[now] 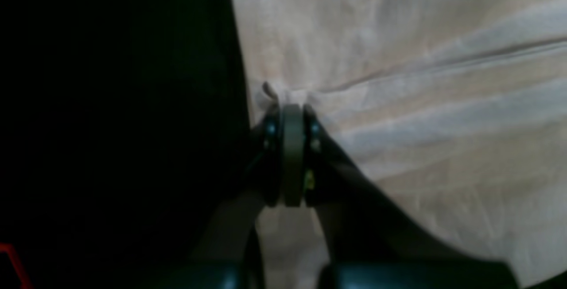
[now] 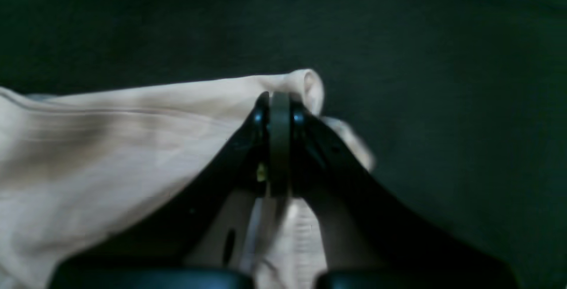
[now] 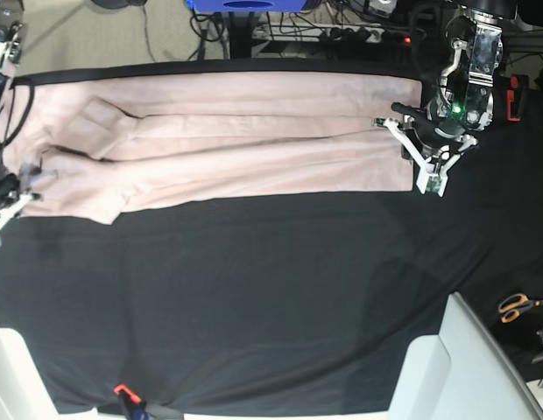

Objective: Fold the T-shirt properly
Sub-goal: 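Hold both strip ends and straighten the strip with both grippers, then open the left gripper and raise it off the strip end, then lower the left gripper and grasp the strip end again, then carry the strip end with the left gripper toward the right gripper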

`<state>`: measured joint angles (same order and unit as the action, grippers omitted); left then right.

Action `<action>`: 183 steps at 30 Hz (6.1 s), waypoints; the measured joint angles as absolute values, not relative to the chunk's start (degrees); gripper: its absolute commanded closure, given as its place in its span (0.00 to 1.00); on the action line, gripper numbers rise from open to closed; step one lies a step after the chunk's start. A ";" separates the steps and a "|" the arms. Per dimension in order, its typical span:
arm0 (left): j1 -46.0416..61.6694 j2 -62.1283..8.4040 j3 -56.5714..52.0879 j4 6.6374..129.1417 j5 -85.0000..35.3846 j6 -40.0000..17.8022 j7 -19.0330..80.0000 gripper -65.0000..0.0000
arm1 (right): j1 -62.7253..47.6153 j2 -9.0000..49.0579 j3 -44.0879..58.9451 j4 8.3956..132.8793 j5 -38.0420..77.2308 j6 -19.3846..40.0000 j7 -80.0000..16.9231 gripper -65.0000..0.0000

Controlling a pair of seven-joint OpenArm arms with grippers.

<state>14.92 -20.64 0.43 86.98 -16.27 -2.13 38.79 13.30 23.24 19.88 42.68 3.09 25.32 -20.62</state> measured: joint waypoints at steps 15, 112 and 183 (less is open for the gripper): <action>14.87 -20.38 0.32 87.26 -16.32 -2.13 38.79 1.00 | 10.07 23.79 19.77 53.08 3.07 18.74 -20.53 1.00; 9.69 -11.86 -25.74 64.40 -34.63 -40.53 42.92 1.00 | -2.39 18.87 19.38 74.52 2.98 19.03 -25.56 1.00; -0.75 4.14 27.20 74.17 -19.68 -10.66 44.64 0.80 | -2.92 17.76 19.88 74.52 2.96 19.00 -25.78 1.00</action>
<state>-0.75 4.14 27.20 74.17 -19.68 -10.66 44.64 -2.92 17.76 19.88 74.52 2.96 19.00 -25.78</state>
